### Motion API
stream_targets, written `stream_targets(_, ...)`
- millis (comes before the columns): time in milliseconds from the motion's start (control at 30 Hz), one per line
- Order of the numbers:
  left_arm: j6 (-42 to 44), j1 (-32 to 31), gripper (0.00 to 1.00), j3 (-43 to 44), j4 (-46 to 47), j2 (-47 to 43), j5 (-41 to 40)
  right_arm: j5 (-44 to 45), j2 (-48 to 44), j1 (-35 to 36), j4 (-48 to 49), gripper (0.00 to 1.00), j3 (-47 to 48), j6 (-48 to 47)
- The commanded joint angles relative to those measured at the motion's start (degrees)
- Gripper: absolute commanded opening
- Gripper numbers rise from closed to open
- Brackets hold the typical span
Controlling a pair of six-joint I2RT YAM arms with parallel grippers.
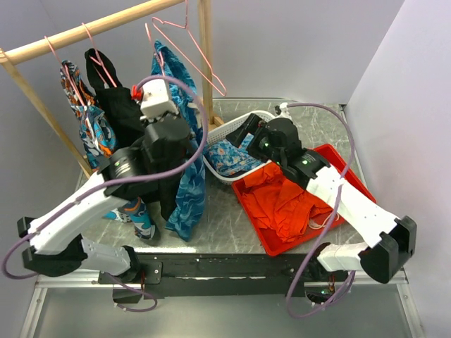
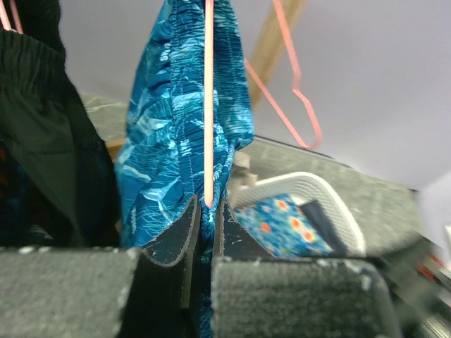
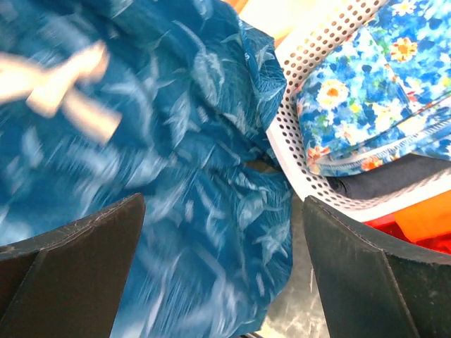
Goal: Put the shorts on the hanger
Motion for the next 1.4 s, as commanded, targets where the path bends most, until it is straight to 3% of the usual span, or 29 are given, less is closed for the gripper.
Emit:
stream_targets(0, 0.2, 5.4, 0.01, 3.7, 3.0, 1.5, 3.6, 1.5, -4.4, 0.4, -1.8, 1.0, -1.0, -2.5)
stream_targets(233, -0.9, 11.6, 0.01, 7.4, 4.1, 7.4, 6.1, 2.2, -6.7, 0.3, -4.0, 1.0, -1.0, -4.7)
stream_targets(867, 0.0, 17.0, 0.01, 11.0, 12.4, 11.9, 1.8, 0.0, -7.7, 0.4, -4.1, 1.0, -0.7, -9.2)
stream_targets(1367, 1.0, 26.3, 0.01, 16.8, 9.2, 15.3, 9.7, -0.2, -7.2, 0.3, -5.3, 1.0, 0.7, -10.8)
